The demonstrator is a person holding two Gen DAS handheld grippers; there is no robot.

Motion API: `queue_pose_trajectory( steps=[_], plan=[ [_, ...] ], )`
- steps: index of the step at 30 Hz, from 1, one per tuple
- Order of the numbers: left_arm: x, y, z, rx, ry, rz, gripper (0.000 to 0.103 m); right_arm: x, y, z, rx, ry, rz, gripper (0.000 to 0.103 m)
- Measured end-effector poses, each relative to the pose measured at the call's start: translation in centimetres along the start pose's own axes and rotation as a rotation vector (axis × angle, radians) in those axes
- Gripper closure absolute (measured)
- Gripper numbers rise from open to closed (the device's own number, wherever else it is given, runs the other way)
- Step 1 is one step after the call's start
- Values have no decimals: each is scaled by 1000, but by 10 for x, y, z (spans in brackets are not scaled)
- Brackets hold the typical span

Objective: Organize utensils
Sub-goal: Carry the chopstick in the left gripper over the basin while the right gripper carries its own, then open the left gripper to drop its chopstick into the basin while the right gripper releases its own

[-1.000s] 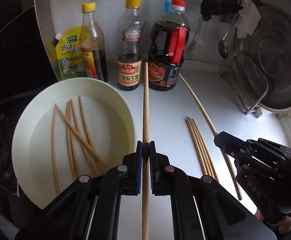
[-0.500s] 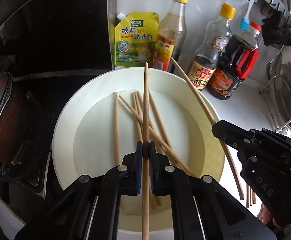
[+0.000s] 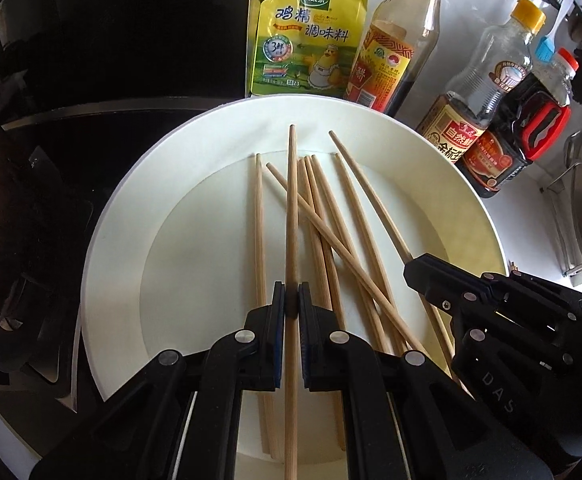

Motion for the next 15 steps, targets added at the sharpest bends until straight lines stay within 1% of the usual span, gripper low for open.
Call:
queue_pose_trajectory(
  steps=[6, 11, 12, 13, 14, 15],
  plan=[
    [-6, 0, 9, -34, 13, -26, 95, 5, 2, 3, -12, 11, 4, 97],
    [-15, 1, 8, -40, 0, -59, 95, 5, 3, 1, -12, 8, 11, 97],
    [-17, 1, 6, -36, 3, -69, 89, 5, 2, -1, -4, 5, 13, 97],
    [-18, 1, 4, -31, 3, -77, 79, 5, 2, -3, 5, 3, 12, 96],
    [-20, 0, 2, -21, -1, -84, 74, 4, 2, -5, 13, 3, 9, 96],
    [-20, -1, -1, -13, -6, -87, 64, 4, 2, -8, 20, 6, 6, 96]
  ],
)
Point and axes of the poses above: each gripper's, at about its wrist camera, not at the fingertips, and z roughly the way its jaws point, x to its right, y to its underside, the point moved 1 cm from there along z, roughly the way its jaws point, and after that the axes turned 10 degrees about -y, right-handed, at the moved point
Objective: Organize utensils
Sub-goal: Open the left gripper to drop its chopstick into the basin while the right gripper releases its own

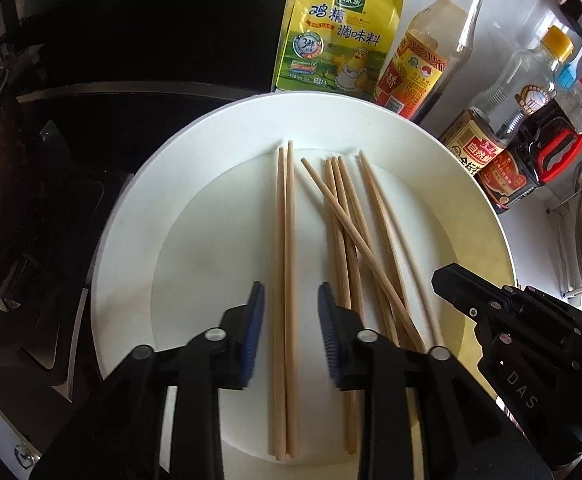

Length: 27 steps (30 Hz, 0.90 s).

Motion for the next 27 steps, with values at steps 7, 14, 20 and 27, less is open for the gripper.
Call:
queue_pose_trajectory(
  steps=[7, 14, 20, 27],
  plan=[
    [-4, 0, -18, 50, -13, -13, 45, -1, 6, -15, 17, 16, -6, 96],
    [-10, 11, -32, 71, -14, -24, 43, -6, 15, -29, 37, 24, -4, 96],
    [-10, 21, -46, 92, -18, -23, 42, -12, 26, -44, 58, 26, -13, 91],
    [-8, 33, -61, 113, -27, -19, 38, -13, 40, -61, 77, 26, -7, 91]
  ],
)
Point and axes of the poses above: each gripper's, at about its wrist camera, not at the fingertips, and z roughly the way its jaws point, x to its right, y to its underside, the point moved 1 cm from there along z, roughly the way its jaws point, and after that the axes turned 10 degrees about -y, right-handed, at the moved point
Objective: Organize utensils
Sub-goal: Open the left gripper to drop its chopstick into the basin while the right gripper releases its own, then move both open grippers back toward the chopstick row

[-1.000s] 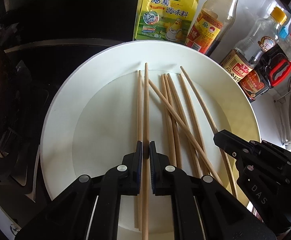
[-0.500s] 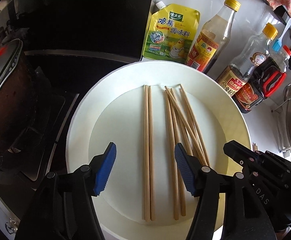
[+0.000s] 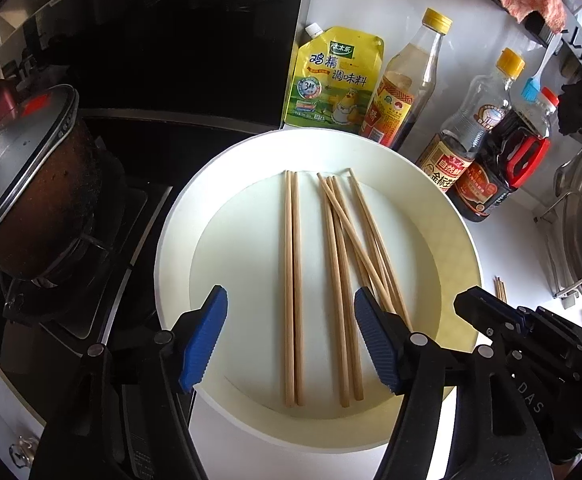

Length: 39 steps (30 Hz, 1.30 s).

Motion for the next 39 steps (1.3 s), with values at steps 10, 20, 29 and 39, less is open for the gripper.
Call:
queue_pose_trajectory(
  steps=[10, 20, 29, 39],
  plan=[
    [14, 19, -19, 12, 6, 23, 34, 8, 21, -25, 22, 4, 21, 82],
    [36, 34, -28, 2, 6, 52, 29, 22, 41, -47, 47, 10, 43, 65],
    [55, 43, -37, 5, 11, 62, 14, 40, 62, -66, 68, 20, 59, 52],
    [98, 61, -35, -18, 60, 131, 13, 86, 97, -97, 86, 104, 133, 40]
  ],
)
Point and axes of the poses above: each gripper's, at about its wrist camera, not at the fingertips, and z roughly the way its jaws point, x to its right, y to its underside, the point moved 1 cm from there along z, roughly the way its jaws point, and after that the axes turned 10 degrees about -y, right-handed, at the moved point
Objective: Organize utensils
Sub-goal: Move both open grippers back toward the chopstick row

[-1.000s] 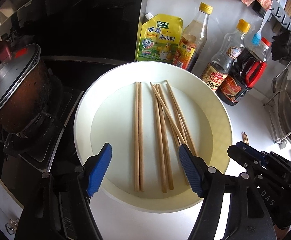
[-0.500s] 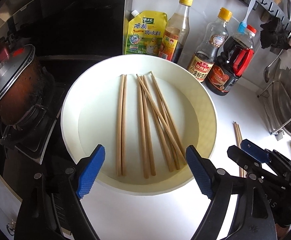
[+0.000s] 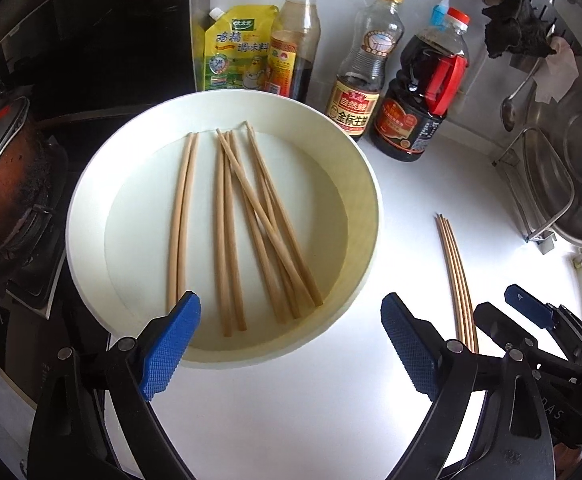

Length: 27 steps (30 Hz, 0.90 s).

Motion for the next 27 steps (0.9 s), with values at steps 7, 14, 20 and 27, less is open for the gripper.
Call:
queue_pose_trajectory(
  steps=[7, 14, 20, 27],
  plan=[
    [40, 8, 2, -3, 39, 77, 13, 50, 18, -21, 26, 87, 73, 37],
    [75, 18, 1, 16, 86, 129, 13, 88, 36, -20, 0, 172, 94, 37],
    [100, 26, 6, 17, 103, 158, 13, 110, 50, 0, -43, 187, 110, 37],
    [115, 32, 18, -1, 101, 170, 13, 113, 56, 22, -50, 199, 64, 37]
  ],
)
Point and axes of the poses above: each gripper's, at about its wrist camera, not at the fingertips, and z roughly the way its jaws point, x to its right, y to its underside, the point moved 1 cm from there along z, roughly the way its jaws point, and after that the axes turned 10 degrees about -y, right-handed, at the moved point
